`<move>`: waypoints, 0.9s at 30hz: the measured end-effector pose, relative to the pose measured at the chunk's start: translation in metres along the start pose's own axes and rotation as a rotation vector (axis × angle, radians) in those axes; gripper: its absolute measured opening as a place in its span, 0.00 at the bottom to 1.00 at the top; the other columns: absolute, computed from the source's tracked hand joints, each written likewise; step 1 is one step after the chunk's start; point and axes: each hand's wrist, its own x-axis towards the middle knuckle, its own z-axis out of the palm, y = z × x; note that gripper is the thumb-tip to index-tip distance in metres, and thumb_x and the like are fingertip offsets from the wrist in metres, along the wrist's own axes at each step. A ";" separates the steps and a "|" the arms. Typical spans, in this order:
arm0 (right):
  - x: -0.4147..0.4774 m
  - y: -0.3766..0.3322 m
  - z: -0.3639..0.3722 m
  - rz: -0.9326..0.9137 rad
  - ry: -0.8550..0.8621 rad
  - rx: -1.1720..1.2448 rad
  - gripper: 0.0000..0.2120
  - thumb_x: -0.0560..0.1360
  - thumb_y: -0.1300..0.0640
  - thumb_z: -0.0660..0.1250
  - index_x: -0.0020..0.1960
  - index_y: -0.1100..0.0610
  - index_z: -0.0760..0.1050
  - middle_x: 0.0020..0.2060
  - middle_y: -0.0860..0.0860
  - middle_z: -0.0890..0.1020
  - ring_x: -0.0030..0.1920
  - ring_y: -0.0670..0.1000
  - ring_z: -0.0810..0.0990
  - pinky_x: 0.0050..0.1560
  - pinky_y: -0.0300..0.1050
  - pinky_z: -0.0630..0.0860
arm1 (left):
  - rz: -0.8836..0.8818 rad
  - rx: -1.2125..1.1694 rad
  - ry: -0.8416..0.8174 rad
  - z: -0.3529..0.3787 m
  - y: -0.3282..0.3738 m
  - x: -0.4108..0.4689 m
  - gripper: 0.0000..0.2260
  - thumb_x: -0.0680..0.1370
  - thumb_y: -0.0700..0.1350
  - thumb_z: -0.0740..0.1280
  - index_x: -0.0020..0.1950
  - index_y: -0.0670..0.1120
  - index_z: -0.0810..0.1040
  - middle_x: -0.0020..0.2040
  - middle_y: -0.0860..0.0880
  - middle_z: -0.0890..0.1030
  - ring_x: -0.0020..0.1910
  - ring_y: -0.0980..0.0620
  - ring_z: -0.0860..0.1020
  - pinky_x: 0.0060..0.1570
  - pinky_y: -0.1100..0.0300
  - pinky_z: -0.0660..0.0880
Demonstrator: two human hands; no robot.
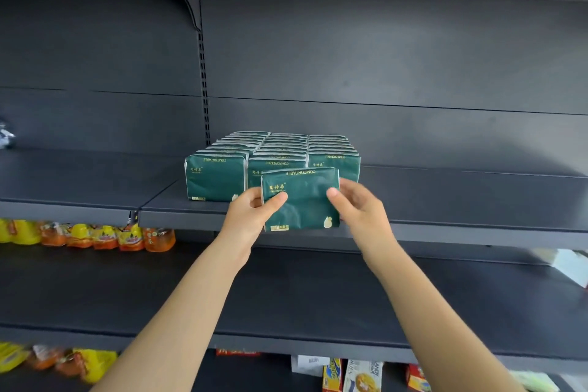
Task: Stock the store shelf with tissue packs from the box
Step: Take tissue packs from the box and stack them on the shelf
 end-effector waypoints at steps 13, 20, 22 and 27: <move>0.021 0.005 -0.036 0.076 0.078 -0.133 0.15 0.67 0.60 0.76 0.51 0.53 0.77 0.45 0.48 0.84 0.48 0.50 0.83 0.51 0.51 0.80 | 0.353 0.546 -0.033 0.012 0.007 0.010 0.13 0.76 0.51 0.67 0.58 0.48 0.75 0.52 0.54 0.78 0.48 0.60 0.75 0.45 0.71 0.69; 0.079 0.017 -0.058 0.054 0.198 -0.221 0.14 0.68 0.59 0.75 0.52 0.53 0.77 0.47 0.48 0.83 0.49 0.51 0.82 0.53 0.55 0.79 | 0.695 1.350 -0.018 0.022 0.022 0.051 0.28 0.78 0.58 0.59 0.73 0.43 0.62 0.70 0.48 0.66 0.69 0.49 0.63 0.68 0.58 0.59; 0.091 0.020 -0.055 0.043 0.206 -0.287 0.16 0.69 0.58 0.74 0.56 0.54 0.76 0.48 0.48 0.82 0.51 0.51 0.81 0.54 0.52 0.78 | 0.718 1.465 -0.034 0.026 0.024 0.063 0.31 0.78 0.59 0.59 0.74 0.42 0.59 0.72 0.47 0.63 0.71 0.49 0.60 0.70 0.58 0.56; 0.109 0.037 -0.044 0.037 0.206 -0.362 0.17 0.72 0.58 0.72 0.60 0.55 0.74 0.51 0.49 0.79 0.41 0.48 0.78 0.40 0.36 0.72 | 0.670 1.604 -0.140 0.029 0.020 0.086 0.39 0.75 0.62 0.61 0.76 0.42 0.51 0.75 0.44 0.57 0.74 0.46 0.56 0.73 0.54 0.50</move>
